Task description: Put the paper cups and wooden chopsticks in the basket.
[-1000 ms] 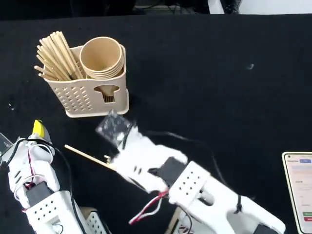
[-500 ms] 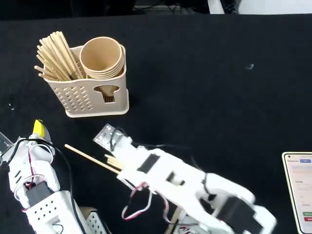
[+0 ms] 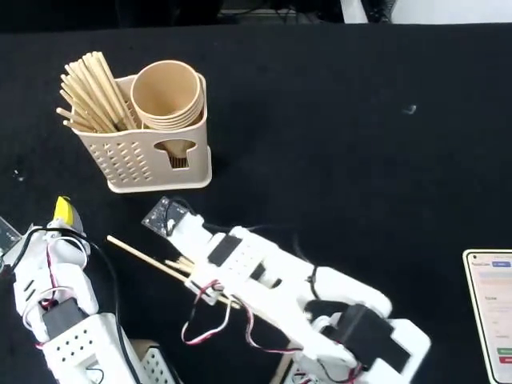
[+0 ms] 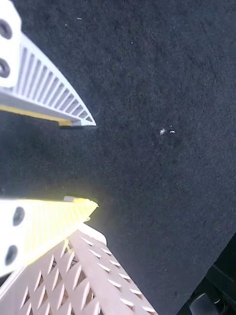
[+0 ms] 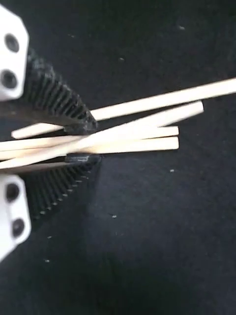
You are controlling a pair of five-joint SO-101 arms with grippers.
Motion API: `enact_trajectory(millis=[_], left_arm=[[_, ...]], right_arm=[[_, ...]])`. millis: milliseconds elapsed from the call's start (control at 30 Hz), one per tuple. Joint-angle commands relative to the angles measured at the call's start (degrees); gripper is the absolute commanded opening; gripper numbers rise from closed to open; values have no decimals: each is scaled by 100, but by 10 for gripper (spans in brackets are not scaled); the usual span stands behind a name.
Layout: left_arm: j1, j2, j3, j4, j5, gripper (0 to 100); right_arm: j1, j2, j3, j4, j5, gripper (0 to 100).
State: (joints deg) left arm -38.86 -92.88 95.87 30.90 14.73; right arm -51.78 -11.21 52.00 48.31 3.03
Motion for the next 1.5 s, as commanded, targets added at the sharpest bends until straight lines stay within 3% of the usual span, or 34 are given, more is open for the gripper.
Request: enact_trajectory(millis=[0,333,500,733,867,967,1233,1367,1467], left_arm=[[75,-70,-154,-9,-18,234],[75,-70,-154,-9,-18,234],[75,-70,-154,-9,-18,234],[75,-70,-154,0,-18,234],[75,-70,-154,9,-18,234],[75,-70,-154,9,-18,234],[75,-70,-154,0,-18,234],[75,-70,-154,0,-18,234],[75,-70,-154,0,-18,234]], right_arm=[[-18,-787,4,290,26,10],[642,-2686,699,299,404,10],[580,-3108,1147,281,404,11],[-220,-2343,1490,-26,527,70],[123,-1473,1209,-484,571,18],[202,-831,884,-457,932,54],[202,-13,224,97,958,121],[202,40,215,79,967,117],[202,31,224,79,976,6]])
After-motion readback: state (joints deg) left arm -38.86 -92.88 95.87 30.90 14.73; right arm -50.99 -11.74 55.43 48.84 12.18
